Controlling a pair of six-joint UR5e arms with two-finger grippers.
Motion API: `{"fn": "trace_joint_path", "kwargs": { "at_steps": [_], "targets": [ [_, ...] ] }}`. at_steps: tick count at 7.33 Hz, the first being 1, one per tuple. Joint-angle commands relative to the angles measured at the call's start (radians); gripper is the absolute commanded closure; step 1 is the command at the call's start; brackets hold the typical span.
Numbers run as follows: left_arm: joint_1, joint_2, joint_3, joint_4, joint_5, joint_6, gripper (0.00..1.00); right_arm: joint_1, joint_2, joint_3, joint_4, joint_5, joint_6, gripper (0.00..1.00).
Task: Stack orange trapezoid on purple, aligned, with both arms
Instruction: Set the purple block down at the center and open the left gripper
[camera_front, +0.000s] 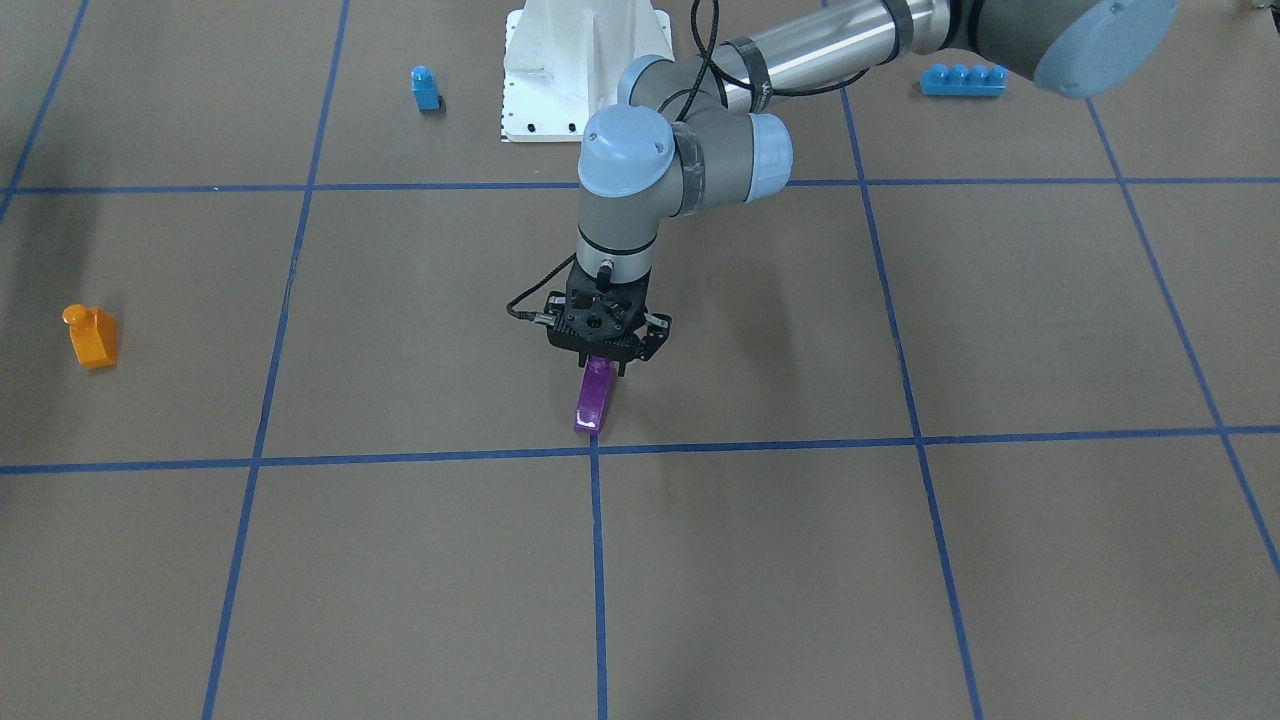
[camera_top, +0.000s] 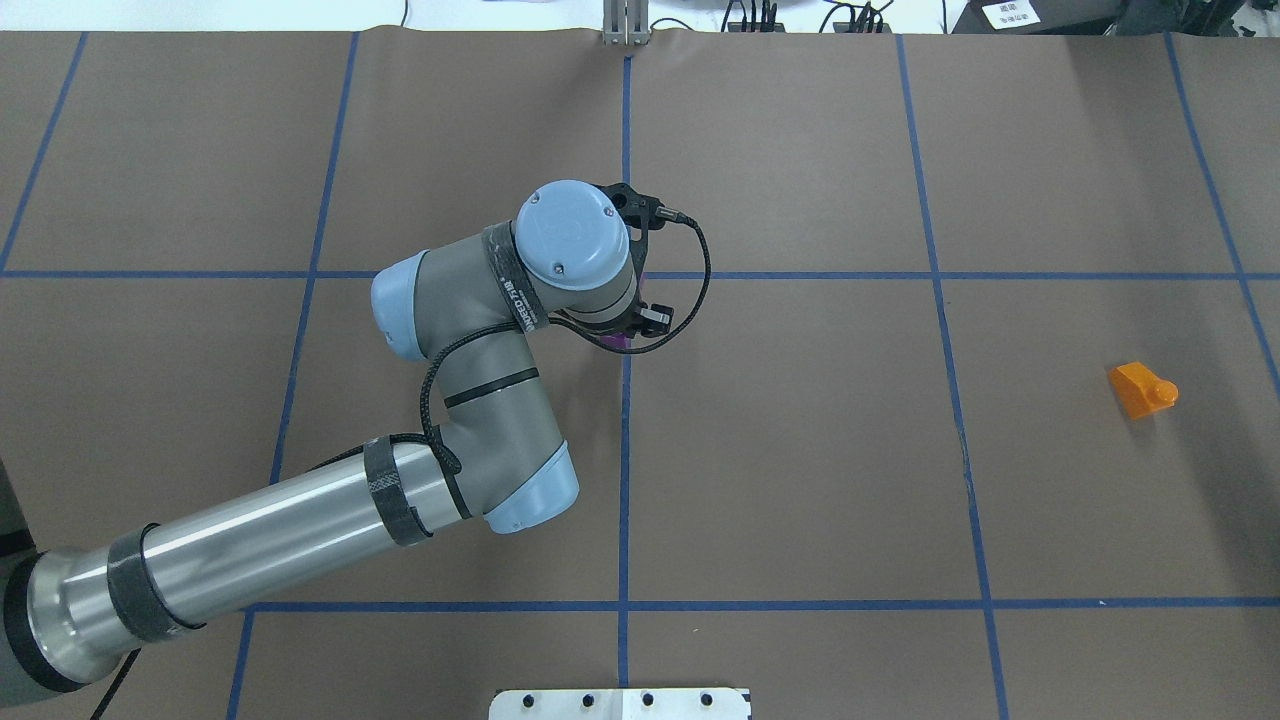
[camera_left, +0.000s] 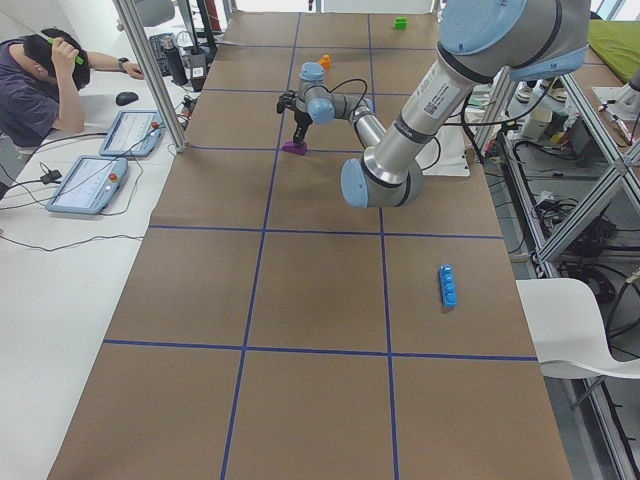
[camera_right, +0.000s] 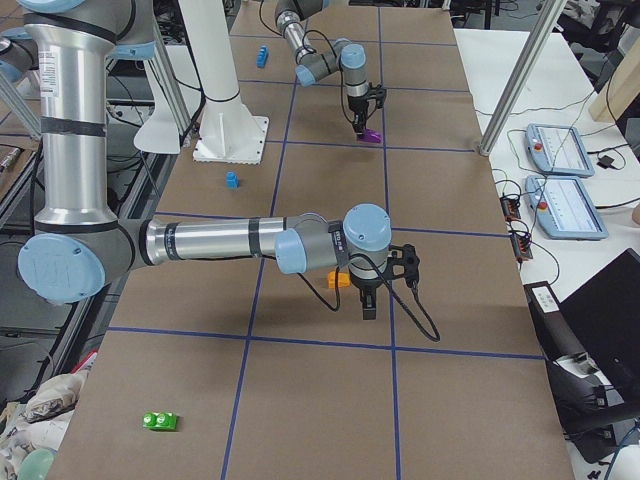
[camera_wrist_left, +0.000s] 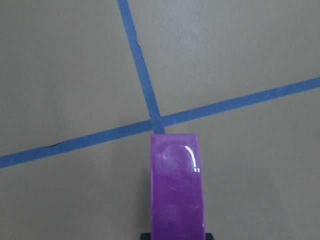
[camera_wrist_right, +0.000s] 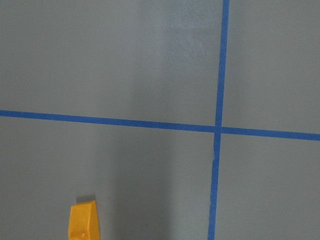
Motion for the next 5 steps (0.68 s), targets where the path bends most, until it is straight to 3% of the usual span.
{"fn": "trace_joint_path", "kwargs": {
  "at_steps": [1,3,4,5],
  "targets": [
    [0.002,-0.002,-0.004,-0.001,0.000,-0.008,0.00,0.000,0.003,0.005,-0.001,0.003,0.003,0.00],
    [-0.064,-0.016,-0.046,0.019,-0.064,-0.016,0.00,-0.006,0.004,0.030,0.001,0.003,0.018,0.00],
    [-0.130,-0.008,-0.091,0.075,-0.163,-0.011,0.00,-0.055,0.006,0.072,0.001,-0.010,0.102,0.00],
    [-0.171,0.015,-0.165,0.167,-0.205,-0.001,0.00,-0.133,0.006,0.133,0.002,-0.067,0.183,0.00]
  ]
}}
